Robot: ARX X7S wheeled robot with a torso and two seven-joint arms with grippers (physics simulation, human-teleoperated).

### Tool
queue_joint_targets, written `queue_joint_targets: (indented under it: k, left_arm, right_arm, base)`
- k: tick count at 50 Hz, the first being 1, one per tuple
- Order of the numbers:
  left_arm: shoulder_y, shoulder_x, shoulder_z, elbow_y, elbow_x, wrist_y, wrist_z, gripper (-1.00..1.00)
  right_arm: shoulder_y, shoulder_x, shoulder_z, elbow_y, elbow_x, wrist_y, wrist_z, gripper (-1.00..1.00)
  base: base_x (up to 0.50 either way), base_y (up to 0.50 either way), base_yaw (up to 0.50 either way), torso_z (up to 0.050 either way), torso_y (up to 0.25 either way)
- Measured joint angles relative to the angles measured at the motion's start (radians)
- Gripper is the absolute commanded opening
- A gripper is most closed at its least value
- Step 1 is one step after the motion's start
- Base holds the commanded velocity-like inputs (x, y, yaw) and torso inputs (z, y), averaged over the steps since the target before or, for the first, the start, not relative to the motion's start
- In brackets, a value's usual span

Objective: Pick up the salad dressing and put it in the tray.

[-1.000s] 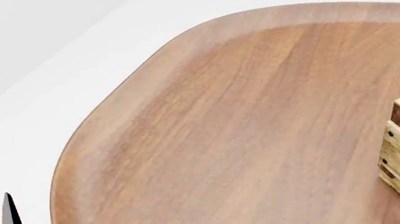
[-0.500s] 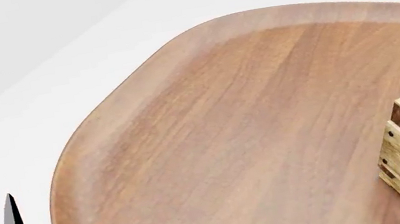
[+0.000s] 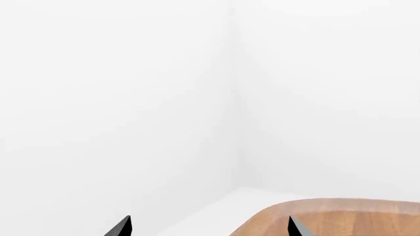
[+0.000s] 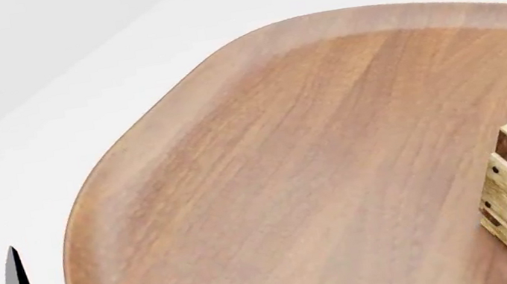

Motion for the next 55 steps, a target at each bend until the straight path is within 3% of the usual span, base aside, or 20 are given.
queue_joint_targets:
  k: [42,43,55]
  left_arm:
    - [-0.005,-0.016,0.010,-0.002,-0.011,0.003,-0.015,1.00]
    - [-0.005,-0.016,0.010,-0.003,-0.011,0.003,-0.015,1.00]
    - [-0.003,-0.019,0.013,-0.008,-0.014,0.008,-0.019,1.00]
  right_arm:
    - [0.155,-0.080,-0.116,0.249,-0.050,-0.030,-0.076,1.00]
    - [0.158,-0.083,-0.117,0.257,-0.051,-0.033,-0.078,-1.00]
    - [0.184,-0.100,-0.120,0.311,-0.057,-0.053,-0.075,-1.00]
  base:
    - [0.00,0.00,0.00,0.000,0.000]
    - [0.00,0.00,0.00,0.000,0.000]
    - [0.00,0.00,0.00,0.000,0.000]
